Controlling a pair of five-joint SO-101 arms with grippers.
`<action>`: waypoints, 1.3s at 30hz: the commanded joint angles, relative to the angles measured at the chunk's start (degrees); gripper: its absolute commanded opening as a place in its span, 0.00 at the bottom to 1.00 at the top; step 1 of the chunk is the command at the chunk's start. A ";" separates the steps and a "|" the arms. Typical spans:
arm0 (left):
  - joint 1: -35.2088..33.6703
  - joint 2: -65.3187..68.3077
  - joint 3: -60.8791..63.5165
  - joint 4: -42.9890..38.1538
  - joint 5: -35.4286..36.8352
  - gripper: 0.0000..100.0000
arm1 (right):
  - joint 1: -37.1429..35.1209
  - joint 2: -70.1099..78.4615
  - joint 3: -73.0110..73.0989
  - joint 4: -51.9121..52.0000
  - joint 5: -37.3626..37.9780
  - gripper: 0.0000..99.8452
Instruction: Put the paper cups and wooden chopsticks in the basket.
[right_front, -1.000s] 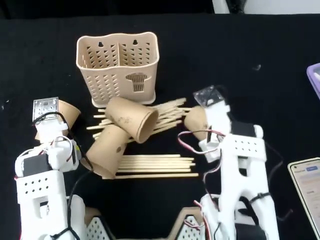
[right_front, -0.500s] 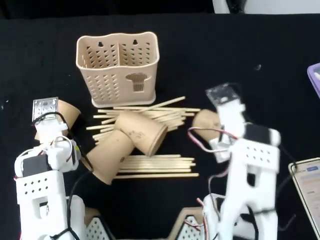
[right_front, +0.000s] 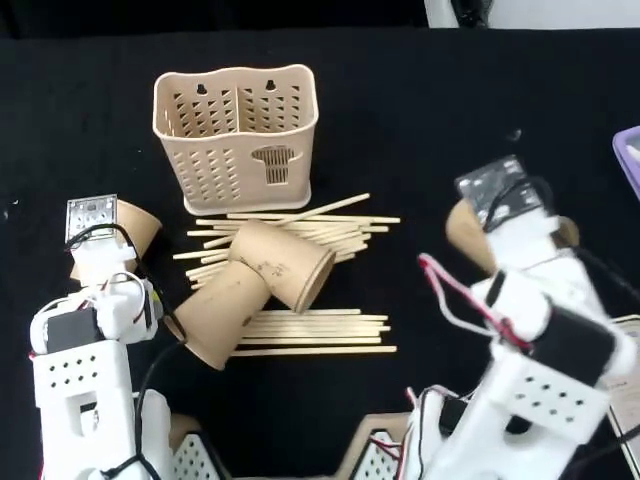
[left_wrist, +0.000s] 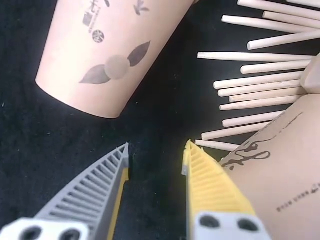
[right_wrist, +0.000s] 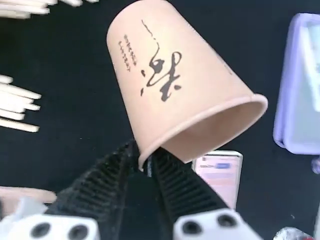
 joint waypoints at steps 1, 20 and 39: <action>0.04 -0.79 -0.31 -1.23 0.53 0.18 | 0.53 5.23 -10.95 -1.67 -2.46 0.01; -0.04 -0.79 0.57 -1.32 0.53 0.18 | -39.38 51.47 -70.55 8.00 -11.08 0.01; -0.48 -0.79 0.40 -1.32 0.53 0.18 | -48.09 59.38 -80.48 8.00 -2.46 0.01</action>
